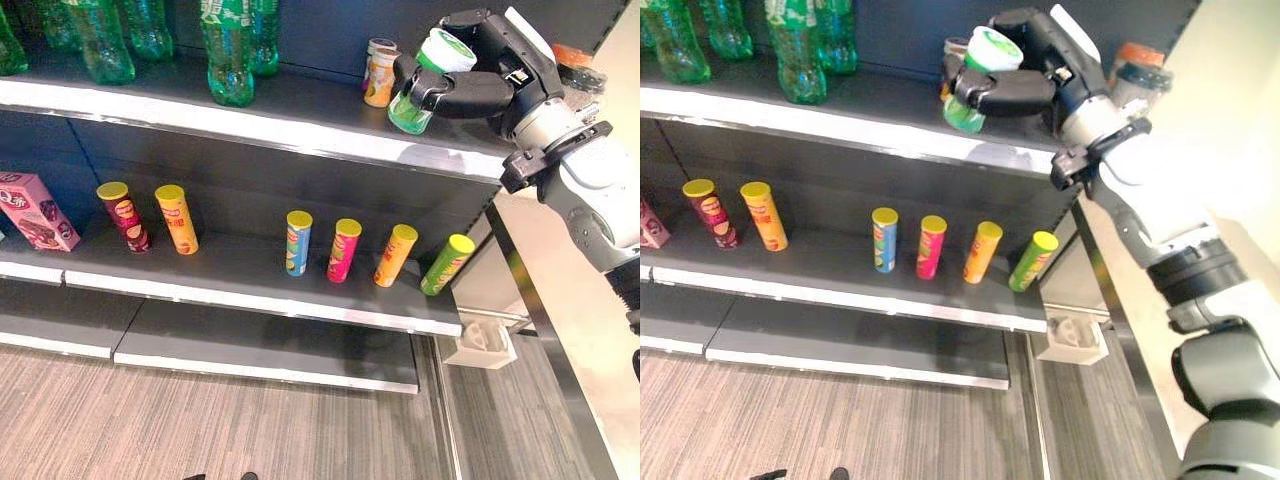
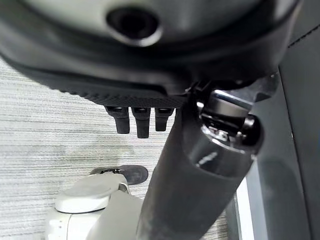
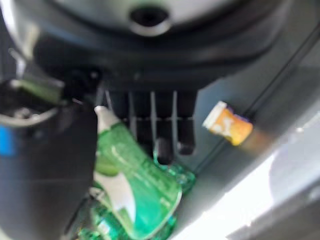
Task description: Put the goods on the table back onto the shelves and tidy them up.
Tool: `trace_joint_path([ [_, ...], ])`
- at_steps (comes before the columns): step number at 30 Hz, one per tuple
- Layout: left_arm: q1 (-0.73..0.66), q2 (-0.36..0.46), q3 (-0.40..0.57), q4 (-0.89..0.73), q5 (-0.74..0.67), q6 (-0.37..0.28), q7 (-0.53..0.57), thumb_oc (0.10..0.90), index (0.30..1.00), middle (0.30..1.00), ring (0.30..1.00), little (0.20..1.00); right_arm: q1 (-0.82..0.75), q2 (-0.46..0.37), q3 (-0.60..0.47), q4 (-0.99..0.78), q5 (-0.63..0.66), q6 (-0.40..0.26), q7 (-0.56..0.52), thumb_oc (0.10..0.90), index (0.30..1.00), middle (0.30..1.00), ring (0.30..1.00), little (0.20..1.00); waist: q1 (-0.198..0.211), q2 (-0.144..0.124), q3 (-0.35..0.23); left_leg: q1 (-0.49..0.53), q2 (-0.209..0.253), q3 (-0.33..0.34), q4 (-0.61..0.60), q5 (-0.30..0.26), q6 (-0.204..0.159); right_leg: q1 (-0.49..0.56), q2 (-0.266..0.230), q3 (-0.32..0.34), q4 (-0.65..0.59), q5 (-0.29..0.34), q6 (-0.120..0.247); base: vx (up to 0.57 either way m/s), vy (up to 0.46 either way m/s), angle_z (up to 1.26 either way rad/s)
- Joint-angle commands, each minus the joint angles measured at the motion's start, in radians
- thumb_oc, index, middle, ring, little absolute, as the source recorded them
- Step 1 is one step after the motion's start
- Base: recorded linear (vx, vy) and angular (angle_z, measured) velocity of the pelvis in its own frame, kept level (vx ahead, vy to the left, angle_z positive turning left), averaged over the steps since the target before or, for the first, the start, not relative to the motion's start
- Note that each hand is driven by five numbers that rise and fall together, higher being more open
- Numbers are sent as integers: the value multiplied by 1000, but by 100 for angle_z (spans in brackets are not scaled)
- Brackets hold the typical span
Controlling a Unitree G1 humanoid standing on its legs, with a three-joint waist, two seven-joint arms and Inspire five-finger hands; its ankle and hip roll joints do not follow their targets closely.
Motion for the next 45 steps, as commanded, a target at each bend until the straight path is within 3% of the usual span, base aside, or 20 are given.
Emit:
trace_joint_path([
  [1, -30, 42, -70, 11, -27, -30, -11, 800, 900, 900, 900, 900, -213, 22, 15, 114, 25, -41, -21, 400, 300, 300, 300, 300, 15, -17, -53, 41, 20, 62, 3, -106, -7, -58, -53, 27, 70, -7, 45, 20, 10, 13],
  [15, -35, 64, -66, 12, -52, -34, -10, 800, 900, 900, 900, 900, -293, 102, 45, 365, -58, 19, -8, 400, 300, 300, 300, 300, 62, -47, -37, 18, 18, 34, 3, -101, -3, -54, -53, -4, 71, -7, 45, 5, -1, 7],
  [25, -30, 75, -54, 8, -76, -37, -7, 800, 900, 900, 900, 900, -327, 109, 53, 442, -99, 33, -20, 400, 300, 300, 300, 300, 96, -62, -20, -8, 19, 5, 3, -94, -7, -51, -46, -28, 65, -11, 42, 15, -14, 10],
  [45, -36, 80, -56, -12, -72, -43, -3, 800, 900, 900, 900, 900, -374, 103, 107, 508, -242, 52, -23, 400, 300, 300, 300, 300, 81, -61, -22, -17, 9, -11, 3, -96, 0, -49, -50, -36, 68, -15, 40, 5, 3, 5],
])
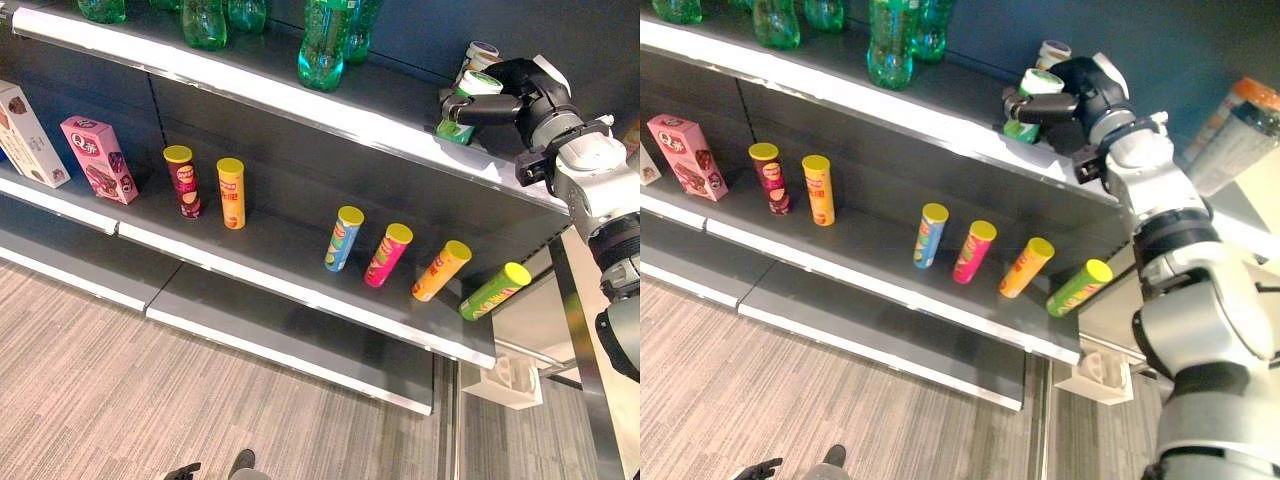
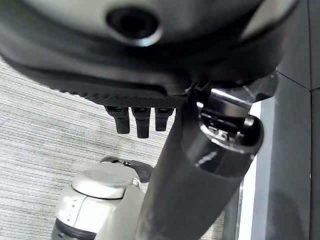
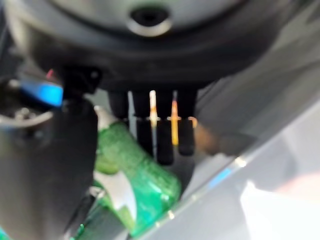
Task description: Put the goods on the table back onto the shelves and tidy them up.
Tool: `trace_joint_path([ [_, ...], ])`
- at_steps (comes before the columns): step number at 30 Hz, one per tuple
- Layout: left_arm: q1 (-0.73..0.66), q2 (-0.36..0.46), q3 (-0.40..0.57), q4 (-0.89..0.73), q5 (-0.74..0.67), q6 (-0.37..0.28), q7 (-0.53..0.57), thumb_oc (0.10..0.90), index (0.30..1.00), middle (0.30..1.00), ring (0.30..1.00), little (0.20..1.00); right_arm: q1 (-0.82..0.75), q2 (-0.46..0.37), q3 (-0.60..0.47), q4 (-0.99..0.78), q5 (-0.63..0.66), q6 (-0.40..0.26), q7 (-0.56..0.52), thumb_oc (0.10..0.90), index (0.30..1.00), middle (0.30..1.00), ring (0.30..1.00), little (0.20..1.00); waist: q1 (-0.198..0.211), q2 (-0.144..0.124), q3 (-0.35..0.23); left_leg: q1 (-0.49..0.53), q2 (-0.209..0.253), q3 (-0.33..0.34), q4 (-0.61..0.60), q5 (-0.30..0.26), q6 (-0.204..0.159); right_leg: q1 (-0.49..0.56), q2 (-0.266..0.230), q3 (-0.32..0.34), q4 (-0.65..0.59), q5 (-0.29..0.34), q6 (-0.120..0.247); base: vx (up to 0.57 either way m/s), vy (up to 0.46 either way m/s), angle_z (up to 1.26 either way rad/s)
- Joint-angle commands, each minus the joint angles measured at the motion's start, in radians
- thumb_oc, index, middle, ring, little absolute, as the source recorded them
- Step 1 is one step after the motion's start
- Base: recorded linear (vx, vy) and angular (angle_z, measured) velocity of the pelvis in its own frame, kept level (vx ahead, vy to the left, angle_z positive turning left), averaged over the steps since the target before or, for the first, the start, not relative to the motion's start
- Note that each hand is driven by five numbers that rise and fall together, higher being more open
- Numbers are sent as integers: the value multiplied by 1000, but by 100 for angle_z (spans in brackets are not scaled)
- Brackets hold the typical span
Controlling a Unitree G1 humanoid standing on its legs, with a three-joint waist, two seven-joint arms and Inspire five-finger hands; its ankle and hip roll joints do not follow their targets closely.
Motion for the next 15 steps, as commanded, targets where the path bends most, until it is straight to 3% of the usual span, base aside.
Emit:
trace_joint_path([
  [1, -13, 59, -55, -11, -1, -35, -5, 800, 900, 900, 900, 900, -224, -40, 58, 51, -18, -44, -32, 400, 300, 300, 300, 300, 3, -14, -47, 35, 19, 94, 3, -107, 8, -60, -49, 64, 68, 8, 41, 0, 0, 0],
  [15, -9, 63, -62, -18, 15, -35, -9, 800, 900, 900, 900, 900, -216, -49, 64, 40, -41, -45, -27, 400, 300, 300, 300, 300, -9, -12, -48, 41, 19, 95, 3, -113, 6, -54, -45, 64, 60, 8, 40, 0, 0, 0],
])
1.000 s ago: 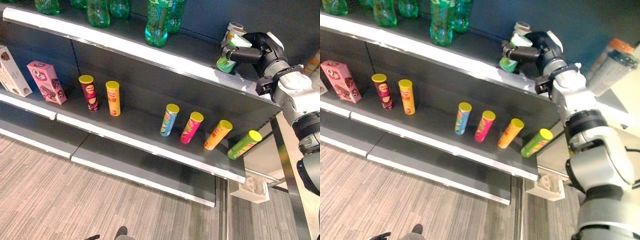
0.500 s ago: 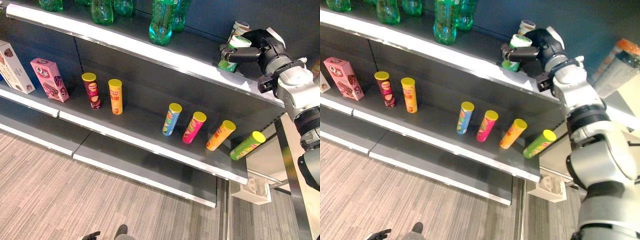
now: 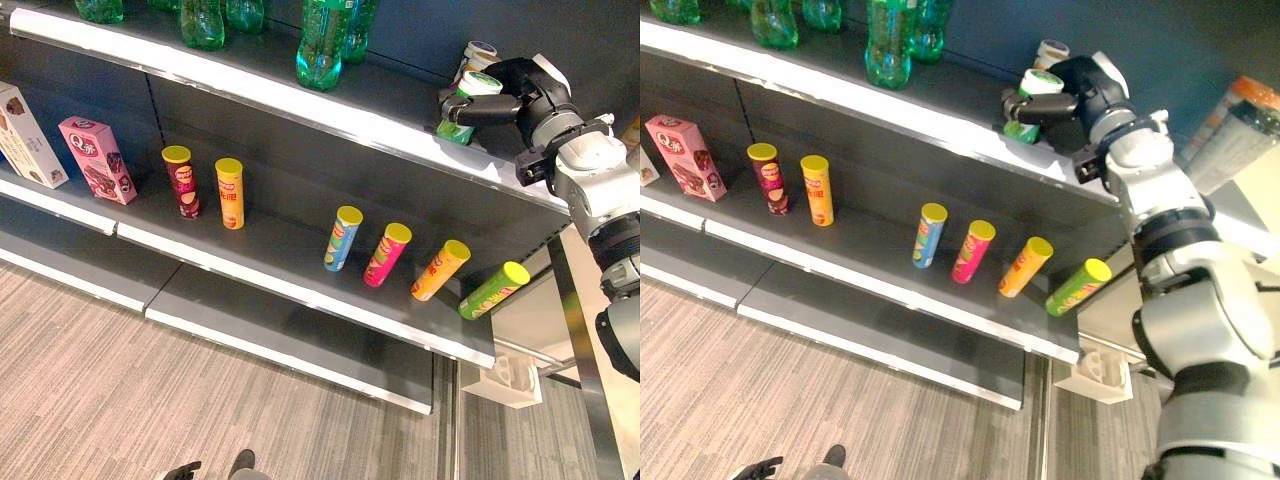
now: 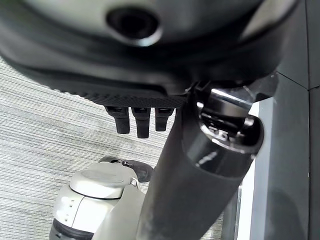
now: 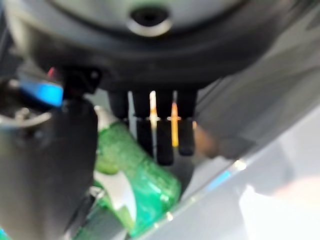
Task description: Put the goods on the table back onto the shelves and tidy them up.
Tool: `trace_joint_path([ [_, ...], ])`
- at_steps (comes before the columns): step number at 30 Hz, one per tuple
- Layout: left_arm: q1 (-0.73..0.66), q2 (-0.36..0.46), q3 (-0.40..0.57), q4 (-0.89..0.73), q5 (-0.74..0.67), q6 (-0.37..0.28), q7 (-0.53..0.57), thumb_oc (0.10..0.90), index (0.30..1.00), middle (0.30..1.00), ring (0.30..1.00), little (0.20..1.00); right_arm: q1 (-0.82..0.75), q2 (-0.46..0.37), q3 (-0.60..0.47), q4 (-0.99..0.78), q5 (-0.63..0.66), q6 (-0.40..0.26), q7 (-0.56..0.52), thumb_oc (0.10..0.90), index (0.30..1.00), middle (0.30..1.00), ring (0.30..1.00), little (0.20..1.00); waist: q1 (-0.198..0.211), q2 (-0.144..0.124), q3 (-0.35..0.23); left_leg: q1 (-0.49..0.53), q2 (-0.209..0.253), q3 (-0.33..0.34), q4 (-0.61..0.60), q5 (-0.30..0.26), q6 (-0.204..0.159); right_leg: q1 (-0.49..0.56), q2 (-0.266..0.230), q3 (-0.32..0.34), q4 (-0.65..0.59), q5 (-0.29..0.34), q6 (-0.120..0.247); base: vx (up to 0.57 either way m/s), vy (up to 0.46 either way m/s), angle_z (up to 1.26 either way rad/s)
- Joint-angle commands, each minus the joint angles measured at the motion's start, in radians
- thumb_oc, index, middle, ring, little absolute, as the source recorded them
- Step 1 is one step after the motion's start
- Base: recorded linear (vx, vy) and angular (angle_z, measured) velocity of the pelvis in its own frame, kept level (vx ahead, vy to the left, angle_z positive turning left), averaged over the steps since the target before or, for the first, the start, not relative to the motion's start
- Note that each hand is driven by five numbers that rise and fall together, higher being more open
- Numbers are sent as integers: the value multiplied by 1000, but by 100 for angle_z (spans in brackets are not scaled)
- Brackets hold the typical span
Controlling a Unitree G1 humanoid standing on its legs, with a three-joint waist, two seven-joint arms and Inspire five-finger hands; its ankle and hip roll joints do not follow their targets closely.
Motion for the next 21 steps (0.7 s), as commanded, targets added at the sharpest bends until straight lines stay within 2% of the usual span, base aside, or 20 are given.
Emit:
trace_joint_path([
  [1, -6, 64, -63, -20, 17, -35, -8, 800, 900, 900, 900, 900, -216, -51, 64, 41, -22, -45, -27, 400, 300, 300, 300, 300, -6, -11, -48, 38, 19, 95, 3, -113, 7, -56, -46, 64, 61, 8, 41, 0, 0, 0],
  [12, -2, 69, -57, -34, 16, -36, -5, 800, 900, 900, 900, 900, -210, -58, 65, 38, -64, -38, -30, 400, 300, 300, 300, 300, -20, -1, -48, 47, 13, 95, 3, -119, 13, -58, -58, 65, 85, 4, 44, 0, 0, 0],
  [13, -2, 67, -56, -32, 15, -36, -5, 800, 900, 900, 900, 900, -210, -57, 61, 41, -62, -39, -31, 416, 324, 324, 324, 324, -21, -2, -47, 49, 14, 96, 3, -119, 13, -58, -59, 64, 87, 4, 43, 0, 0, 0],
  [14, -1, 66, -56, -33, 14, -35, -6, 800, 900, 900, 900, 900, -208, -55, 59, 43, -61, -37, -32, 524, 486, 486, 486, 486, -22, -2, -47, 49, 13, 95, 3, -119, 13, -59, -59, 66, 89, 3, 43, 0, 0, 0],
  [15, -1, 66, -56, -34, 13, -35, -6, 800, 900, 900, 900, 900, -207, -54, 56, 42, -59, -36, -32, 596, 594, 594, 594, 594, -22, -2, -47, 49, 13, 96, 3, -119, 13, -58, -59, 66, 89, 3, 42, 0, 0, 0],
  [16, -1, 66, -56, -34, 13, -35, -6, 800, 900, 900, 900, 900, -207, -54, 56, 42, -59, -36, -32, 729, 794, 794, 794, 794, -22, -2, -47, 49, 13, 96, 3, -119, 13, -58, -59, 65, 89, 3, 42, 0, 0, 0],
  [17, 0, 63, -55, -31, 13, -33, -5, 800, 900, 900, 900, 900, -203, -45, 50, 41, -50, -32, -32, 800, 900, 900, 900, 900, -22, -3, -48, 51, 15, 96, 3, -120, 13, -58, -58, 65, 90, 2, 42, 0, 0, 0],
  [21, -2, 62, -54, -26, 9, -30, -4, 800, 900, 900, 900, 900, -211, -36, 47, 58, -48, -28, -37, 800, 900, 900, 900, 900, -22, -4, -49, 52, 17, 97, 3, -120, 12, -56, -56, 66, 88, 0, 41, 0, 0, 0],
])
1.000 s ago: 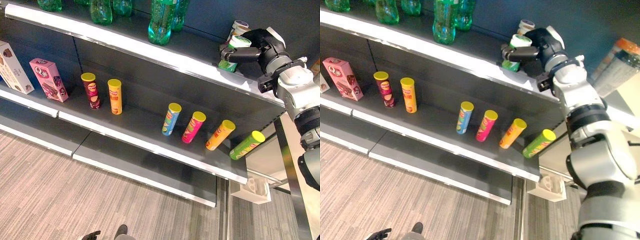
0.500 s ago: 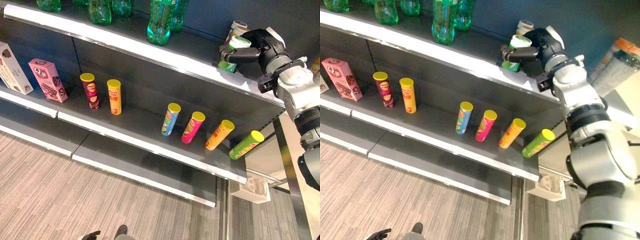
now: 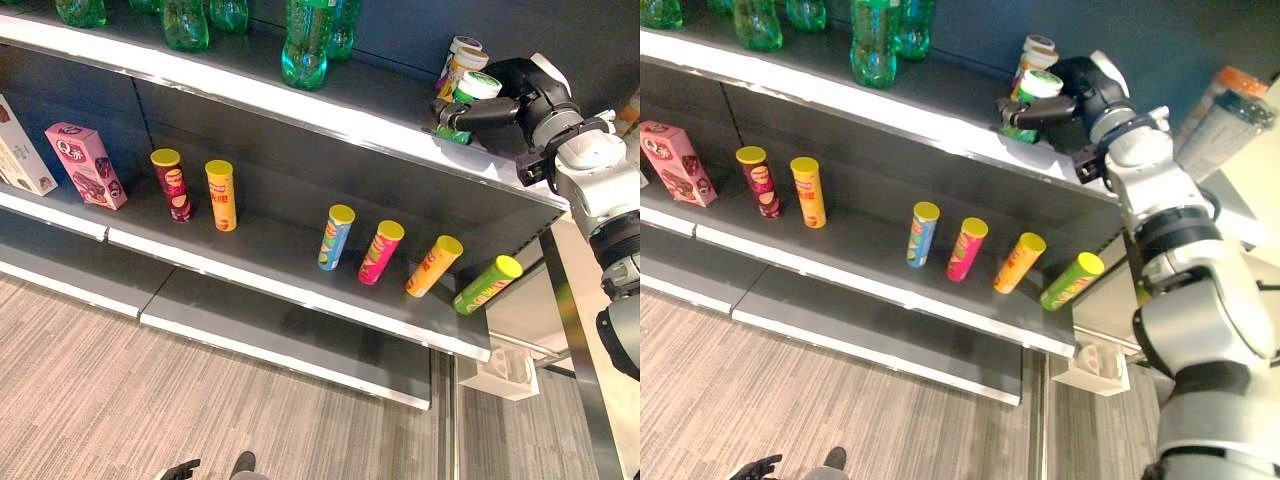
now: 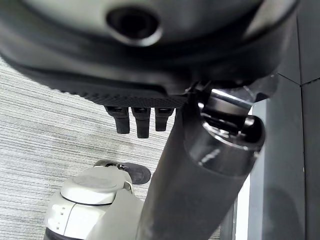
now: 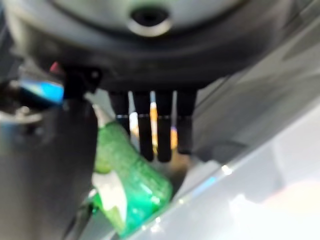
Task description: Put the goods on the table back onto the shelves and tidy them up.
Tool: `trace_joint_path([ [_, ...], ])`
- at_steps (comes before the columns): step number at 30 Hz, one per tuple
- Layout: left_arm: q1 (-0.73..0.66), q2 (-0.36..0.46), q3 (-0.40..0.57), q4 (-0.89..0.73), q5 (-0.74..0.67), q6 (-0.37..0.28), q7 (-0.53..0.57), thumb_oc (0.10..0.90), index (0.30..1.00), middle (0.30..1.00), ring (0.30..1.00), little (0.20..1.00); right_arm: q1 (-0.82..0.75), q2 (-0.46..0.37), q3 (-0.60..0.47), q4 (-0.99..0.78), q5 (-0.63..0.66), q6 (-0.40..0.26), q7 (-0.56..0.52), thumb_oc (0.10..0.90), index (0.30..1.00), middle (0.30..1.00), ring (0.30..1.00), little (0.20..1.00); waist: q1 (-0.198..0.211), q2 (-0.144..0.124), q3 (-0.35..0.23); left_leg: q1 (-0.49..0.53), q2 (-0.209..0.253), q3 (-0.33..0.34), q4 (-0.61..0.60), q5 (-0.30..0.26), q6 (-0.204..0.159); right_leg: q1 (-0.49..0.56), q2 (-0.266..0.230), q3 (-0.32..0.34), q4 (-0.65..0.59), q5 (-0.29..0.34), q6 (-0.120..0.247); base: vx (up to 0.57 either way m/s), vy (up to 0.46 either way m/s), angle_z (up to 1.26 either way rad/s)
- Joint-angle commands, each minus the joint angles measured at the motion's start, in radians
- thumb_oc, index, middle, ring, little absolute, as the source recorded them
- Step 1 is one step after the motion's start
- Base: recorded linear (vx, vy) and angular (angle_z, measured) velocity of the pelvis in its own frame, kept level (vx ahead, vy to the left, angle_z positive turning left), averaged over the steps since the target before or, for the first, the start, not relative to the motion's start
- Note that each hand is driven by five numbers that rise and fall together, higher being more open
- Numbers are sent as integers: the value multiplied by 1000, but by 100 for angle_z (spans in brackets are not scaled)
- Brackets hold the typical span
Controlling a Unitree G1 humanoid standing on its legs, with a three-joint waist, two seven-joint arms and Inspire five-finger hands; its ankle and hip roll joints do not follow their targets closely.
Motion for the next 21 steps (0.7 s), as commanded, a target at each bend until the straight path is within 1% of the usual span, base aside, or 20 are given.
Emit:
trace_joint_path([
  [1, -4, 54, -53, -14, 8, -30, -2, 800, 900, 900, 900, 900, -208, -36, 45, 69, 1, -39, -40, 800, 900, 900, 900, 900, 8, -15, -53, 47, 17, 97, 3, -120, 12, -60, -54, 65, 85, 1, 41, 0, 0, 0],
  [6, -4, 54, -54, -11, 11, -29, -2, 800, 900, 900, 900, 900, -219, -44, 50, 67, -6, -35, -41, 800, 900, 900, 900, 900, 6, -19, -55, 48, 17, 98, 3, -123, 11, -57, -53, 64, 78, 6, 43, 0, 0, 0],
  [9, -4, 52, -55, -9, 12, -29, -4, 800, 900, 900, 900, 900, -231, -63, 63, 55, -7, -37, -44, 800, 900, 900, 900, 900, -2, -20, -58, 48, 18, 104, 3, -123, 11, -57, -50, 70, 69, 10, 43, -17, 12, -1],
  [10, -1, 46, -55, -9, 9, -28, -4, 800, 900, 900, 900, 900, -228, -98, 42, -14, 68, -62, -57, 800, 900, 900, 900, 900, -16, -20, -63, 46, 13, 109, 3, -122, 12, -60, -52, 77, 58, 18, 46, -44, 36, -5],
  [11, -1, 46, -55, -9, 9, -28, -4, 800, 900, 900, 900, 900, -228, -98, 41, -14, 68, -62, -57, 800, 900, 900, 900, 900, -16, -21, -64, 45, 12, 109, 3, -121, 12, -61, -52, 76, 58, 19, 46, -40, 50, -21],
  [12, 2, 39, -49, -6, 5, -25, -8, 800, 900, 900, 900, 900, -211, -155, -4, -98, 161, -98, -73, 800, 900, 900, 900, 900, -27, -16, -66, 51, 15, 119, 3, -129, 10, -59, -49, 83, 48, 26, 50, -4, 70, -20],
  [13, 8, 28, -36, -2, 18, -26, -9, 800, 900, 900, 900, 900, -143, -275, -127, -290, 302, -193, -108, 800, 900, 900, 900, 900, -57, -8, -69, 51, 11, 135, 3, -136, 12, -67, -53, 95, 39, 37, 58, -10, 107, -23],
  [14, 12, 22, -25, 4, 27, -27, -7, 800, 900, 900, 900, 900, -88, -324, -206, -394, 340, -248, -130, 800, 900, 900, 900, 900, -74, -2, -71, 53, 7, 143, 3, -142, 15, -74, -58, 104, 37, 44, 64, -10, 110, -18],
  [16, 16, 16, -15, 6, 37, -29, -8, 800, 900, 900, 900, 900, -28, -384, -290, -489, 328, -290, -157, 800, 900, 900, 900, 900, -93, 4, -73, 52, 0, 153, 3, -147, 20, -84, -65, 115, 37, 57, 72, -17, 83, -34],
  [17, 15, 18, -11, 8, 43, -30, -6, 800, 900, 900, 900, 900, 14, -406, -339, -534, 317, -307, -174, 800, 900, 900, 900, 900, -100, 1, -76, 47, -7, 157, 3, -144, 25, -93, -73, 119, 36, 66, 75, -24, 144, -38],
  [18, 18, 3, 13, 8, 55, -31, 1, 800, 900, 900, 900, 900, 174, -468, -508, -660, 284, -355, -217, 800, 900, 900, 900, 900, -132, 12, -79, 49, -17, 176, 3, -152, 35, -110, -82, 143, 38, 87, 87, -21, 141, -25],
  [19, 20, -8, 21, 5, 58, -33, 2, 800, 900, 900, 900, 900, 217, -481, -556, -690, 272, -370, -228, 800, 900, 900, 900, 900, -149, 21, -78, 51, -21, 182, 3, -155, 38, -116, -85, 153, 39, 95, 91, -11, 144, -21],
  [20, 23, -10, 28, 0, 62, -34, 3, 800, 900, 900, 900, 900, 289, -485, -628, -731, 255, -380, -241, 800, 900, 900, 900, 900, -160, 23, -76, 51, -25, 191, 3, -157, 42, -126, -88, 166, 41, 105, 94, -24, 127, -48],
  [21, 30, -10, 38, -7, 78, -31, 0, 800, 900, 900, 900, 900, 476, -474, -815, -821, 205, -388, -271, 800, 900, 900, 900, 900, -180, 26, -72, 51, -31, 211, 3, -163, 53, -151, -94, 195, 49, 123, 99, -25, 100, -58],
])
